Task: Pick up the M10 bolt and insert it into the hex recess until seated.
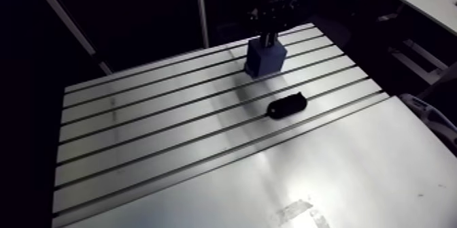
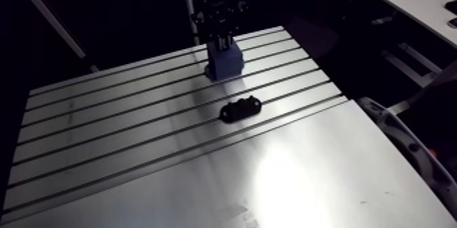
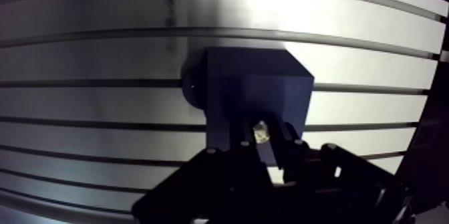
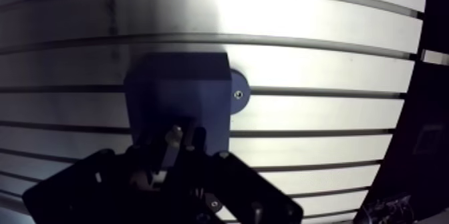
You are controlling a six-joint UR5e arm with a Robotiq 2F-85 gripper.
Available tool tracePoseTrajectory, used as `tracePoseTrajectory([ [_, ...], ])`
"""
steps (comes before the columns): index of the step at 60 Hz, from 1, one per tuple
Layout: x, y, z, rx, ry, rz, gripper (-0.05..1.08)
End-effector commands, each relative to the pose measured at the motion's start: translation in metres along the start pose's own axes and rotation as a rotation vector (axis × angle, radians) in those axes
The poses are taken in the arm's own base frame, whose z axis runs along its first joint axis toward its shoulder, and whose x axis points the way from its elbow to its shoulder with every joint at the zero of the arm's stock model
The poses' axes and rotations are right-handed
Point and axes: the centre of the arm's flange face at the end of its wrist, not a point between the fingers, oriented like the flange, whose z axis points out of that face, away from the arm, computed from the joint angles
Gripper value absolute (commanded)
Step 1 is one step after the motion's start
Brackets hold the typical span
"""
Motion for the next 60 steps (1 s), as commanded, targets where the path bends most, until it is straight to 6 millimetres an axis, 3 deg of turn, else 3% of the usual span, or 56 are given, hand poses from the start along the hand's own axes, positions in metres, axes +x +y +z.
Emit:
tracePoseTrajectory([
  [1,-0.0005,-0.0011,-0.001,0.001,0.001,-0.055,0.78],
  [60,-0.0013,-0.0022,-0.0008,0.009,0.0,-0.269,0.78],
])
